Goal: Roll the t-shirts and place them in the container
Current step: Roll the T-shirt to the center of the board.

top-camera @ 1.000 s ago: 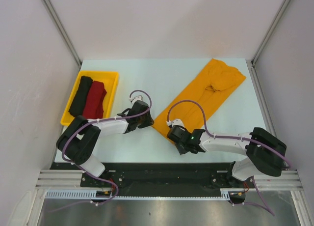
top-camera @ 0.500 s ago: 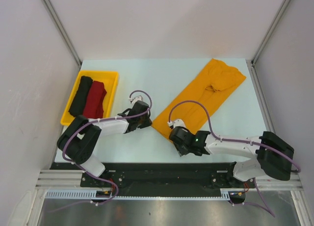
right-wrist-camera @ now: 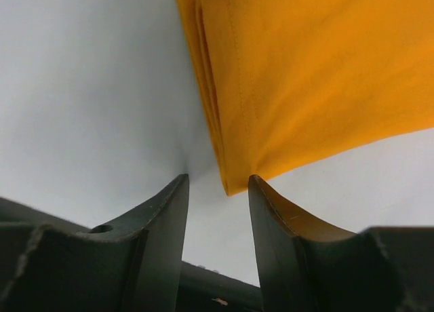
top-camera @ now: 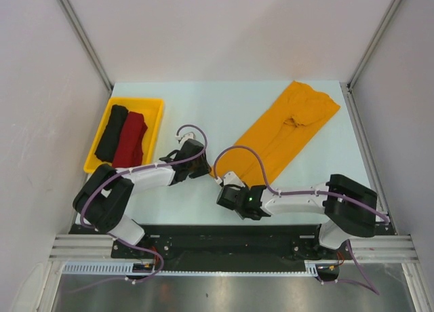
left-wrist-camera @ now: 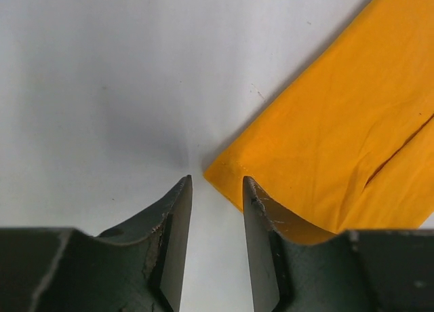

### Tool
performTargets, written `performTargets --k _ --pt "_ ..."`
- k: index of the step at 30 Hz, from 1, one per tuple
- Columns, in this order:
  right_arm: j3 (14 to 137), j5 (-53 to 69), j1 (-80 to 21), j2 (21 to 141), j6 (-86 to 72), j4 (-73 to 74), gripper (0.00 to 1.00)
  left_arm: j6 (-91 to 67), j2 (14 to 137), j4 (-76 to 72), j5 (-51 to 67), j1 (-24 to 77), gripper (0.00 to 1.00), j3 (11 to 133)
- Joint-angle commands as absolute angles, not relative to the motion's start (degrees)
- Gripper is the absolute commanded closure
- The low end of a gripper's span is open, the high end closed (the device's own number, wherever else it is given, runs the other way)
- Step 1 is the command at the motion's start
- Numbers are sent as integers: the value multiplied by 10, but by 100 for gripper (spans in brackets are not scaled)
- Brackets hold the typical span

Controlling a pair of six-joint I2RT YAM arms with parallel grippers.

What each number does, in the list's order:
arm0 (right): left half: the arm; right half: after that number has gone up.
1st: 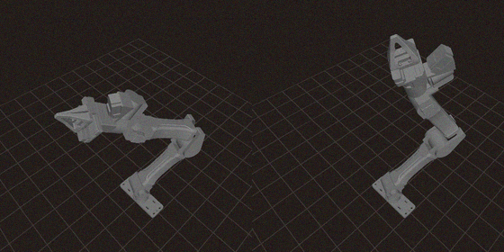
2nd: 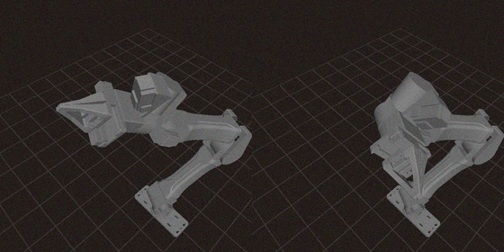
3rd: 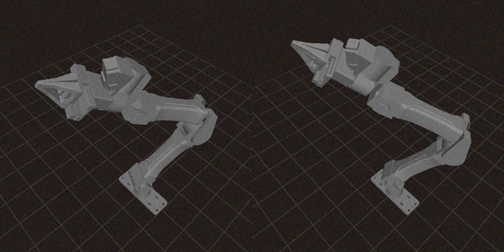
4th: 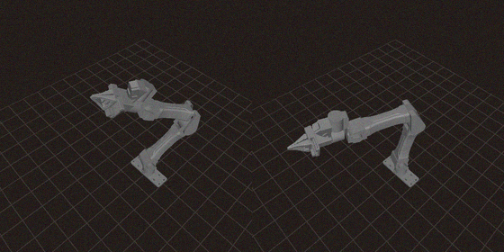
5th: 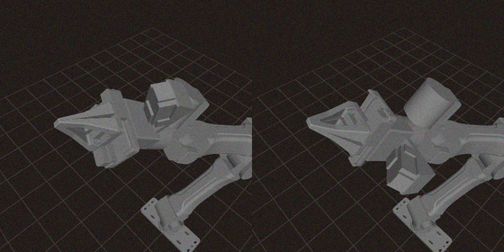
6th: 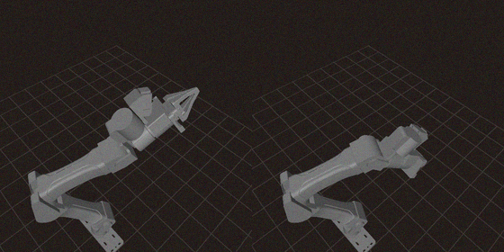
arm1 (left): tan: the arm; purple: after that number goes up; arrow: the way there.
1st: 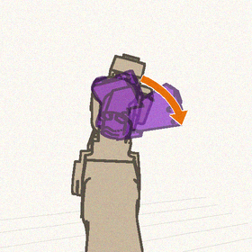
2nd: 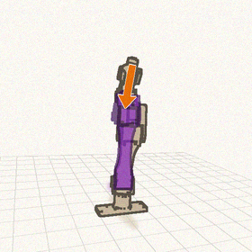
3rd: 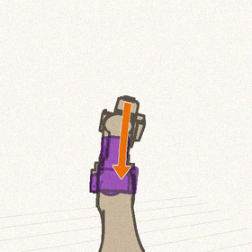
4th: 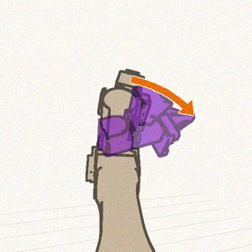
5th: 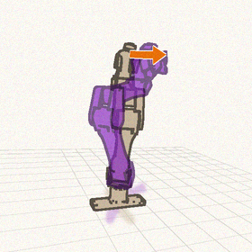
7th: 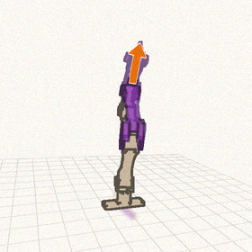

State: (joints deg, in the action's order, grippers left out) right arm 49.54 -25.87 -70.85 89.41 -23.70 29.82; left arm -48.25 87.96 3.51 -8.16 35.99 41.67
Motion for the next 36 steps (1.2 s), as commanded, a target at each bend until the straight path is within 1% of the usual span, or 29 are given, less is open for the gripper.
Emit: performTargets --k 1,6,9,13,14,15,17,18,20,21,24,28,32,36 --pt "519 -318 -714 925 -241 303 56 -500 885 15 -68 362 61 417" --pt "519 -342 -718 940 -253 310 60 -502 903 11 -72 362 63 420" --pt "519 -352 -720 940 -254 312 65 -504 913 7 -69 363 65 421" --pt "519 -364 -720 942 -251 314 74 -508 928 2 -69 365 68 425" --pt "519 -364 -720 942 -248 314 74 -509 931 2 -69 365 71 428" --pt "519 -360 -720 940 -245 312 75 -510 936 2 -70 366 78 431" --pt "519 -351 -720 936 -240 307 81 -515 934 2 -78 366 85 433" --pt "522 -346 -719 930 -238 307 85 -517 926 1 -83 367 91 432" --pt "526 -326 -722 926 -236 308 89 -520 912 15 -103 367 96 430" --pt "534 -319 -724 920 -234 310 94 -520 896 30 -109 367 99 429" --pt "552 -304 -756 918 -232 318 96 -517 866 66 -138 367 100 422" --pt "605 -294 -805 940 -252 348 100 -518 800 95 -168 367 100 379" --pt "617 -247 -817 954 -267 345 100 -514 722 129 -192 367 100 349" --pt "621 -226 -809 948 -266 340 100 -514 707 164 -206 367 100 359"
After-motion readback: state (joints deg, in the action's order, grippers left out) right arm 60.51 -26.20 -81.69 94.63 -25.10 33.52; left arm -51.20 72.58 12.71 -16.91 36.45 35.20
